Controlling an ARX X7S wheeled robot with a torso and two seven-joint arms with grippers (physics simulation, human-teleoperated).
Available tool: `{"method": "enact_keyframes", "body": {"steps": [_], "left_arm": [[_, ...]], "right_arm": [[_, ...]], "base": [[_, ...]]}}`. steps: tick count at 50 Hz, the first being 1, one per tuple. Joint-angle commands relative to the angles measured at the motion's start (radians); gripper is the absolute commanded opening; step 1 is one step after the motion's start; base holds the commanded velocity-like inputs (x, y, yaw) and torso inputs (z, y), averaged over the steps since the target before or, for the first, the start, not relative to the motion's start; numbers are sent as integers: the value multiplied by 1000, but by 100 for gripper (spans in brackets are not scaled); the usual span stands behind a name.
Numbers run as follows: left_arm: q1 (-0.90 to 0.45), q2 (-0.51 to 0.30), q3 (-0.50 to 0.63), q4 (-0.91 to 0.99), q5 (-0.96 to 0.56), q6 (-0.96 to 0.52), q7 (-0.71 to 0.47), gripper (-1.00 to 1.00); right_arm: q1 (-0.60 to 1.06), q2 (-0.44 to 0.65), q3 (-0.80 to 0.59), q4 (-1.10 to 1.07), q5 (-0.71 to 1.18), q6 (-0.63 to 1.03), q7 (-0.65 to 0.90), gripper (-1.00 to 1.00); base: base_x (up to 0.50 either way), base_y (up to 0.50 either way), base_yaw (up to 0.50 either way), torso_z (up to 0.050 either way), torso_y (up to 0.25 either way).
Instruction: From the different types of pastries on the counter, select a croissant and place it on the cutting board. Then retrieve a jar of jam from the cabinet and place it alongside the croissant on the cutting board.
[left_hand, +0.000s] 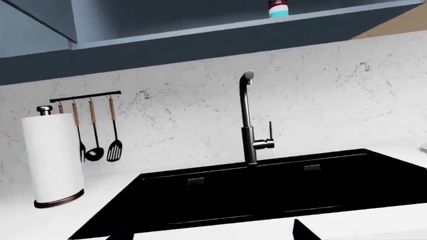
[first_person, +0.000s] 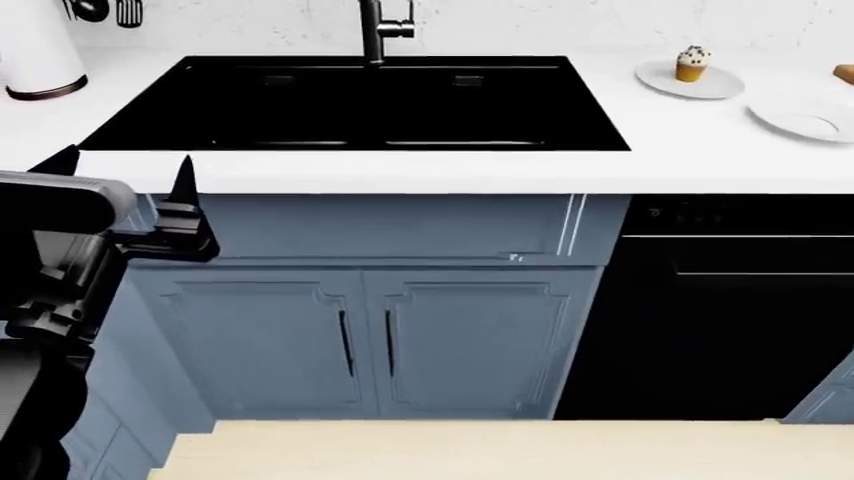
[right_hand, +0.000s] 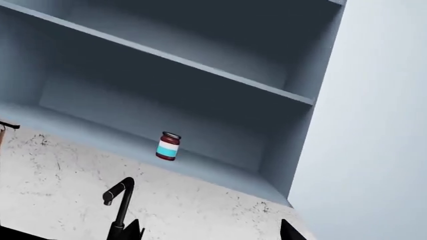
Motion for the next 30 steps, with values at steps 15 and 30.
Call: {"method": "enact_keyframes", "body": {"steps": [15,30], "left_arm": [[3,-20,27,-4,37,11,-22,100],[-5,-50,54,5,31,-42,-12,100]], "right_arm": [[7,-6,64,-53,-117,53,-12,100],[7,-6,154,-77,-238,89,-48,100]], "base": [[139,192,0,0,0],[181,150,0,0,0]]}}
